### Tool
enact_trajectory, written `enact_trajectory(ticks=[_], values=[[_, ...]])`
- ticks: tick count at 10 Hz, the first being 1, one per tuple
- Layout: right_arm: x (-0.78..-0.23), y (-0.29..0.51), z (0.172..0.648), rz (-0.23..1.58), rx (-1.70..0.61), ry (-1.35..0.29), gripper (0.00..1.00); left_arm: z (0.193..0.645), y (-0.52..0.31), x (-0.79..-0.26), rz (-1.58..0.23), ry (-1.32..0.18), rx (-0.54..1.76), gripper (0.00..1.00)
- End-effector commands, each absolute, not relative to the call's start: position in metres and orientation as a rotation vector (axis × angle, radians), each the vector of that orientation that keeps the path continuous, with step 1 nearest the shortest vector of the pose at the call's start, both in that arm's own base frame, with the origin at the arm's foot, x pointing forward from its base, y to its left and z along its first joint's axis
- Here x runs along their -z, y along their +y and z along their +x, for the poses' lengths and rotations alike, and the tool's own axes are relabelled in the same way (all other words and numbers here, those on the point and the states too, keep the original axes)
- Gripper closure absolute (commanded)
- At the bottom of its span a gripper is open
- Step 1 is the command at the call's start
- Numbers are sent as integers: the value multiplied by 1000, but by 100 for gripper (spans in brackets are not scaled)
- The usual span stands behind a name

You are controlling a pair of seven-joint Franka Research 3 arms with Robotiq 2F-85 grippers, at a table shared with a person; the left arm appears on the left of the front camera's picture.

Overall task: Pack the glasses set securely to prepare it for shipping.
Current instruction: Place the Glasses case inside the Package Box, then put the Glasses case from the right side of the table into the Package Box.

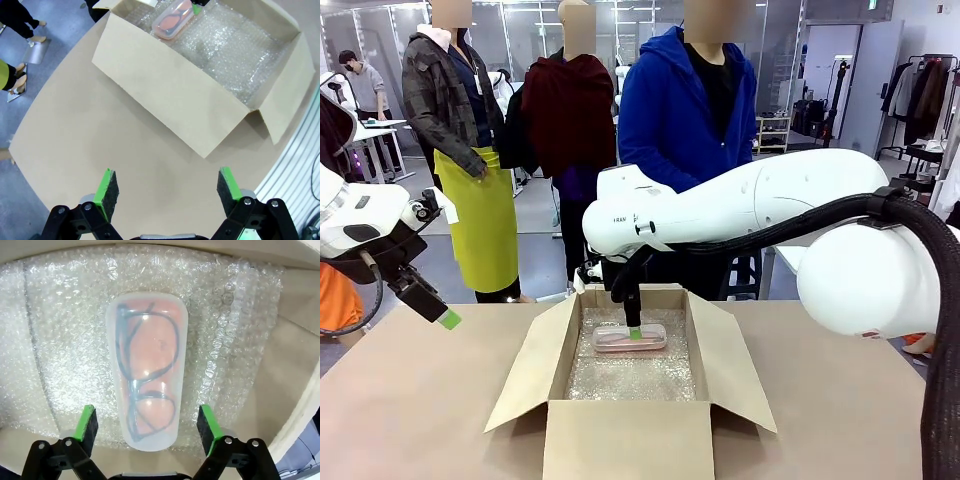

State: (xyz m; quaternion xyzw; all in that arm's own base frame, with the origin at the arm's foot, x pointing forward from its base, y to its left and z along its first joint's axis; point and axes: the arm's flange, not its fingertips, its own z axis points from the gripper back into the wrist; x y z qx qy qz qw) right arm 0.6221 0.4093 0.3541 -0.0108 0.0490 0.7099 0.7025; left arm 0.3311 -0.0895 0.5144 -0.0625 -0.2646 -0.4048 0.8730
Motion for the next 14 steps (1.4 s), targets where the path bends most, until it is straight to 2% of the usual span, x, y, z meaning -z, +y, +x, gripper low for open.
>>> enact_trajectory(ticks=[1,11,13,14], values=[[-354,410,621,-24,-1582,109,0,331,-87,-515,-123,-555,850,0],[-354,409,622,-24,-1580,109,0,331,-87,-515,-123,-555,850,0],[-389,405,607,-34,-1592,188,0,331,-87,-515,-123,-555,850,0],[-403,400,602,-32,-1574,172,0,331,-87,-515,-123,-555,850,0]])
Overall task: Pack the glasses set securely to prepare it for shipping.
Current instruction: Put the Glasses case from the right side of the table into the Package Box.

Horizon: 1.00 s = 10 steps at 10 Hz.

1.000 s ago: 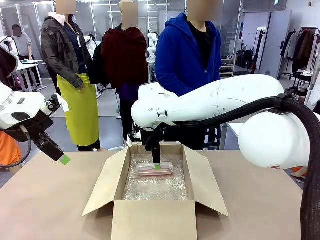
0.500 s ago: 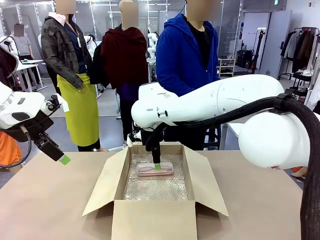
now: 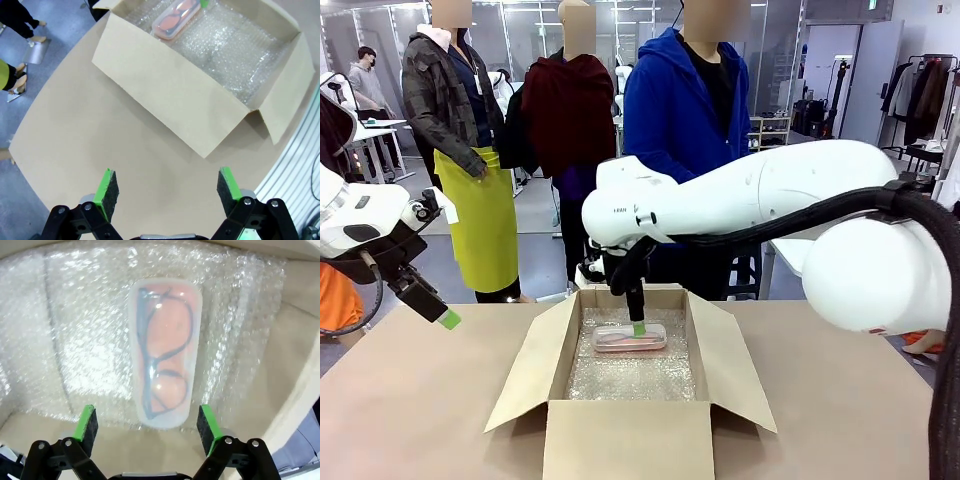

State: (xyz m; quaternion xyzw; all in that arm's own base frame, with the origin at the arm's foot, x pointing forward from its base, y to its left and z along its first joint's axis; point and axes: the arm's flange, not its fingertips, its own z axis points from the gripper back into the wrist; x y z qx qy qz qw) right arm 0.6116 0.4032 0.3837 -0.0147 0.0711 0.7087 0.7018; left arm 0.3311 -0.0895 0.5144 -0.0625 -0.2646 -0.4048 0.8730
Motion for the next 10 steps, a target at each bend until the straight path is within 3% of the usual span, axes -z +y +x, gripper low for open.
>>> enact_trajectory(ticks=[1,3,7,10], values=[[-412,395,597,-45,-1551,142,0,331,-87,-515,-123,-555,850,0],[-430,368,582,-24,-1472,61,0,331,-87,-515,-123,-555,850,0],[-470,249,519,28,-1088,-203,0,331,-87,-515,-123,-555,850,0],[-487,185,471,91,-795,-228,0,331,-87,-515,-123,-555,850,0]])
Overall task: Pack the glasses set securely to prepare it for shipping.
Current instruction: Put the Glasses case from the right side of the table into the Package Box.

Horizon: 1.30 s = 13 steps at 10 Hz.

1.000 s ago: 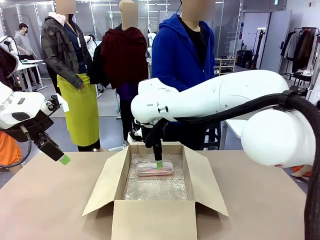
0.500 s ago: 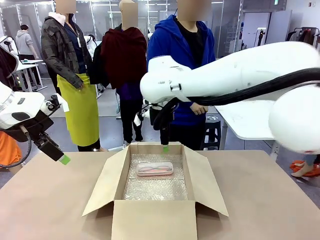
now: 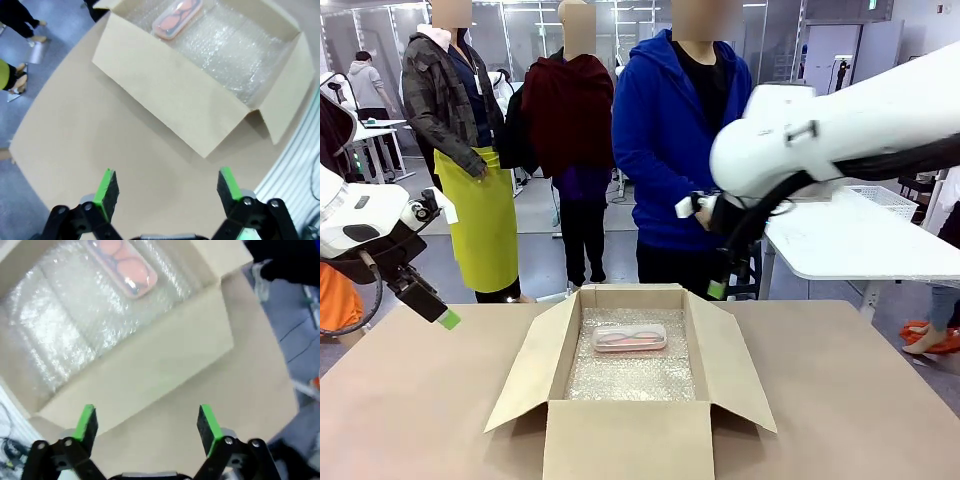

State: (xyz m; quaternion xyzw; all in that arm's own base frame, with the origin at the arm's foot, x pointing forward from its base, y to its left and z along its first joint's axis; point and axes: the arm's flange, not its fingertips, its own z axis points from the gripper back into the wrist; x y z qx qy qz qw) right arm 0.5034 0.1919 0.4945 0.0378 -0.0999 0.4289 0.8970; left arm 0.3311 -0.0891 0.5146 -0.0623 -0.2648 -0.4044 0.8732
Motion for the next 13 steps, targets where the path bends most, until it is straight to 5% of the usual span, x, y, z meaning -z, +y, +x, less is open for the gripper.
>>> enact_trajectory(ticks=[1,7,10,13], values=[[-487,170,455,98,-688,-252,0,331,-87,-515,-123,-555,850,0],[-476,91,353,110,-249,-372,0,331,-87,-515,-123,-555,850,0],[-487,102,350,13,-312,-518,0,331,-87,-515,-123,-555,850,0],[-488,85,354,99,-269,-398,0,331,-87,-515,-123,-555,850,0]])
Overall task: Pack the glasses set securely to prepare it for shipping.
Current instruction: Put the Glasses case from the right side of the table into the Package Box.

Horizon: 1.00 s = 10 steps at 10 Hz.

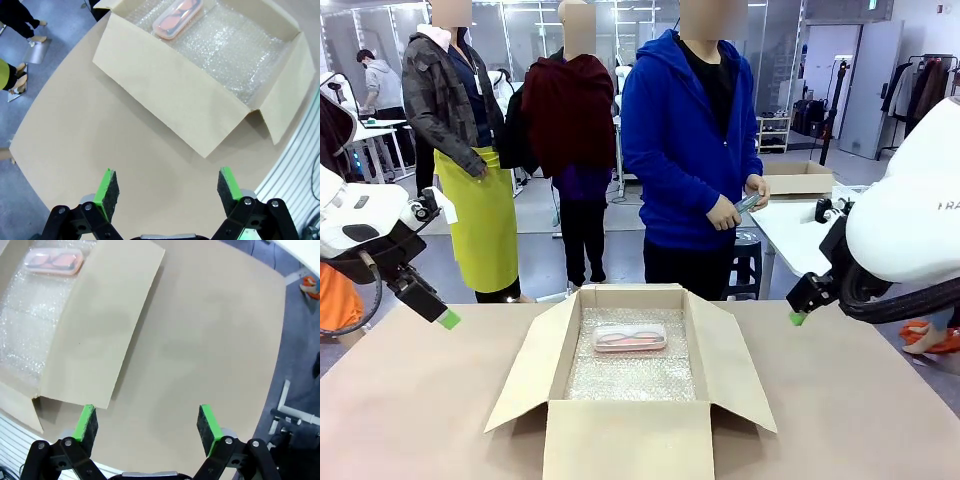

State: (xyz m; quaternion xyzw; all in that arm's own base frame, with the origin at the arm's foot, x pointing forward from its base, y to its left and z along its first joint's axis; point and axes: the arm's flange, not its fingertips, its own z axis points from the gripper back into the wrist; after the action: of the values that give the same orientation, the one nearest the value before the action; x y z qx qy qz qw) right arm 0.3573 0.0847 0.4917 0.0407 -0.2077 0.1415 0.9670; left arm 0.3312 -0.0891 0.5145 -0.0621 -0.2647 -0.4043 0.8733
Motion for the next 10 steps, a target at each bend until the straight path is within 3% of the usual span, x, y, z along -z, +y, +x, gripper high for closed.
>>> enact_trajectory(ticks=[1,10], values=[[-488,85,354,99,-269,-398,0,331,-87,-515,-123,-555,850,0],[-488,85,354,99,-269,-398,0,331,-87,-515,-123,-555,850,0]])
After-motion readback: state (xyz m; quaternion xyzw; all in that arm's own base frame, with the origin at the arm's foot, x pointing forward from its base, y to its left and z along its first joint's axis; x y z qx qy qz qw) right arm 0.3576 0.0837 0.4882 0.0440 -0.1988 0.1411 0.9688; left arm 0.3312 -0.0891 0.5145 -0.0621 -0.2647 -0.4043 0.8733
